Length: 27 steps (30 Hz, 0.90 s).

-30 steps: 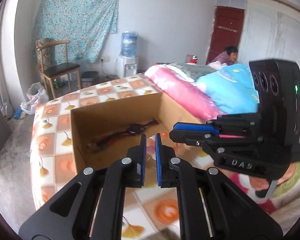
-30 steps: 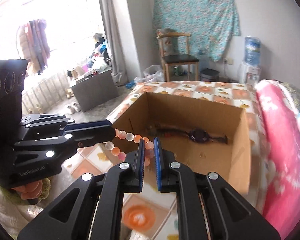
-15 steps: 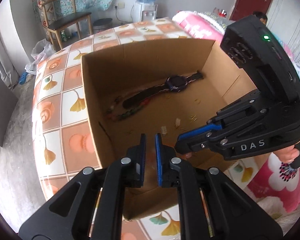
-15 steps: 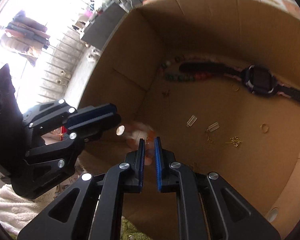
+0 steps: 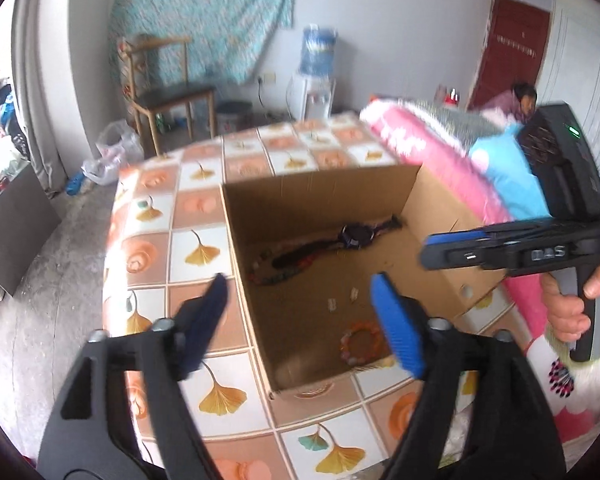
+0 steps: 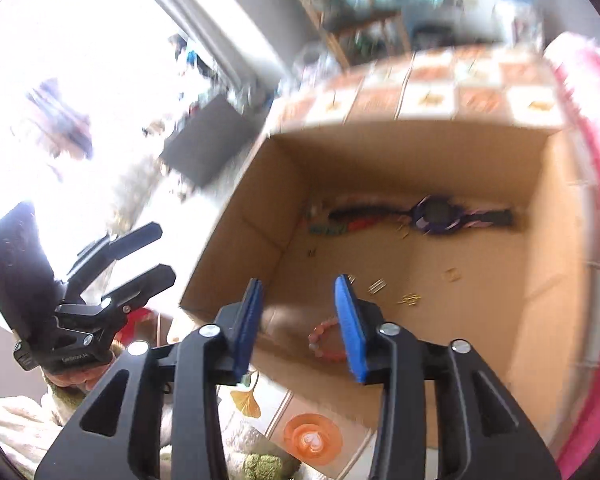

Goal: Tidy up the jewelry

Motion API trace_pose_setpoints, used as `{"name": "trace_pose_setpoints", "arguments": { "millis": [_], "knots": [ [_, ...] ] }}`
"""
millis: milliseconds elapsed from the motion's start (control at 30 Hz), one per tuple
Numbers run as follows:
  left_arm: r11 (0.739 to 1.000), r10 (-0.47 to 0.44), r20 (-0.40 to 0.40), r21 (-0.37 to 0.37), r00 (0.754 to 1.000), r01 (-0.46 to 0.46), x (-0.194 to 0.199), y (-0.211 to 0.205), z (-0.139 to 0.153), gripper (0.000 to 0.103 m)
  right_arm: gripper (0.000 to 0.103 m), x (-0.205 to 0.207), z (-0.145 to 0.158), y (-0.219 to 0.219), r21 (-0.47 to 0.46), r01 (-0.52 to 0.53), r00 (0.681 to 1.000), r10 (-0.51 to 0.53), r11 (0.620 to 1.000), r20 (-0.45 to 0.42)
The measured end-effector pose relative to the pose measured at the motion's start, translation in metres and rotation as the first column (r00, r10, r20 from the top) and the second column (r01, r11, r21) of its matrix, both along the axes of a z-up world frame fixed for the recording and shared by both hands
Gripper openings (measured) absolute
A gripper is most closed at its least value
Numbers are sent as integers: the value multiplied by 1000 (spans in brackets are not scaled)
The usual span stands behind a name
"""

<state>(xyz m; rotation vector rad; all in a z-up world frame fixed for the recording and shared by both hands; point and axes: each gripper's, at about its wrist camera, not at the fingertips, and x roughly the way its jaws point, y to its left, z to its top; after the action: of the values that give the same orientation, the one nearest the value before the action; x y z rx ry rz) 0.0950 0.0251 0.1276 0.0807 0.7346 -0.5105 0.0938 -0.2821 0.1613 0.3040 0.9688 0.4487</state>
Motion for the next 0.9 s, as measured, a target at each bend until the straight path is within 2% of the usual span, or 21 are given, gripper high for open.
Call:
{"name": "trace_pose_setpoints", "arguments": {
  "millis": [67, 200, 300, 367, 467, 600, 733, 900],
  "knots": [
    [1000, 12, 25, -26, 1000, -11, -13, 1, 8, 86, 56, -27, 13, -8, -31, 56, 996, -53, 998, 74],
    [997, 64, 55, -51, 996, -62, -38, -2, 16, 94, 79, -79, 27, -15, -148, 202, 963, -169, 968, 209],
    [993, 110, 66, -53, 992, -106, -55, -6, 13, 95, 91, -112, 17, -11, -239, 310, 933, -246, 920, 262],
    [991, 133, 71, -38, 989, -130, -67, -13, 5, 95, 95, -123, 8, -12, -312, 368, 917, -286, 876, 277],
    [986, 169, 43, -16, 985, -169, -77, -21, -6, 95, 95, -134, -9, -6, -397, 390, 915, -302, 831, 266],
    [973, 229, 20, -4, 973, -229, -80, -26, -17, 95, 96, -144, -9, -11, -397, 404, 911, -322, 824, 257],
    [942, 334, 17, 36, 943, -334, -80, -28, -26, 95, 97, -141, -4, -6, -429, 426, 901, -330, 797, 282],
    [928, 366, -21, 90, 930, -363, -77, -31, -36, 95, 97, -125, -14, -2, -448, 419, 907, -346, 790, 239]
  ]
}}
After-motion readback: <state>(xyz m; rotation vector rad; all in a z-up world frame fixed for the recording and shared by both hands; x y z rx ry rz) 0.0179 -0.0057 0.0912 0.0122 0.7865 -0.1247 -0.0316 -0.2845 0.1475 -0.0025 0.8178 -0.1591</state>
